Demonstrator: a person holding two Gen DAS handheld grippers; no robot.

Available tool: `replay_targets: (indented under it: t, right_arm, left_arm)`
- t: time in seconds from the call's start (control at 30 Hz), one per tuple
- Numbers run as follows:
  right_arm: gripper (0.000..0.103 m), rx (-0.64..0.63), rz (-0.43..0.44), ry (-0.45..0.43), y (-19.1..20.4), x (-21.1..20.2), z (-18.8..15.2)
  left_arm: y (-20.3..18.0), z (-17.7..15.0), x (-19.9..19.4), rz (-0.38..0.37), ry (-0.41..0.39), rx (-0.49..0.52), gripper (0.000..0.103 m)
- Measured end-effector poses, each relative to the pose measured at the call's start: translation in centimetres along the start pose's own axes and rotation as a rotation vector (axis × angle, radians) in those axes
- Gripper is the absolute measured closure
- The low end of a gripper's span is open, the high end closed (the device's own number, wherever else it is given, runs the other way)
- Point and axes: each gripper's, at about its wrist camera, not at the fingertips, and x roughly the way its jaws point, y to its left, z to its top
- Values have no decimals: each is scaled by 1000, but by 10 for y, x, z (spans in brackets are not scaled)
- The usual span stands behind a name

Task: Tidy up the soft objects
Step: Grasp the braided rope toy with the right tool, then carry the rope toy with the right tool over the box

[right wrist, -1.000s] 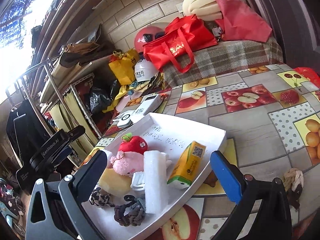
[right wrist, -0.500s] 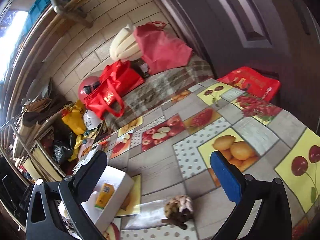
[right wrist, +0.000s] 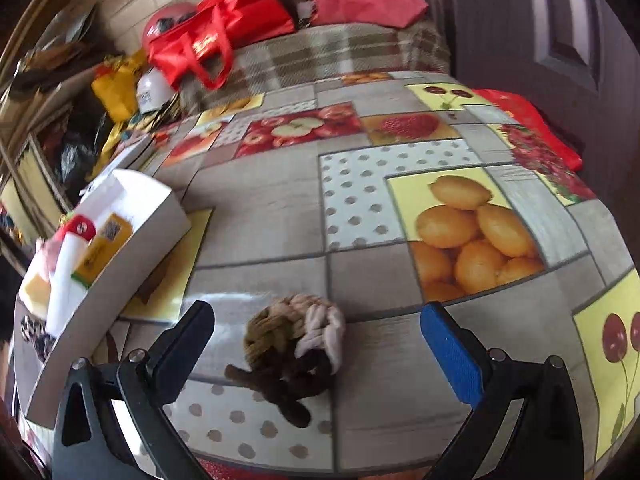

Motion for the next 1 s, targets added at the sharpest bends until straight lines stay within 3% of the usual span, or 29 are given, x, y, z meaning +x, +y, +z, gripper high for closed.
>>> replay_targets:
  t: [0.1, 0.23, 0.33, 0.4, 0.47, 0.6, 0.77, 1.0]
  right_arm:
    - [0, -28, 9, 42, 6, 6, -2]
    - [4, -38, -2, 47, 5, 6, -3]
    - [24, -79, -19, 44, 10, 5, -3]
    - [49, -101, -19, 38, 13, 2, -4]
    - [55, -107, -4, 36, 14, 4, -2]
    - [60, -79, 30, 31, 8, 3, -1]
    - [64, -29, 75, 24, -2, -1, -1]
    - [65, 37, 64, -55, -24, -25, 8]
  left_arm:
    - [-50, -13, 29, -104, 117, 165, 0]
    - [-74, -28, 59, -142, 227, 210, 1]
    - [-83, -40, 76, -121, 294, 234, 1]
    - [-85, -46, 81, -128, 325, 234, 1]
    - [-90, -48, 83, -137, 340, 250, 1]
    - [-97, -48, 84, -175, 344, 272, 1]
    - [-109, -54, 96, -153, 416, 304, 1]
    - [-119, -52, 100, -128, 427, 315, 1]
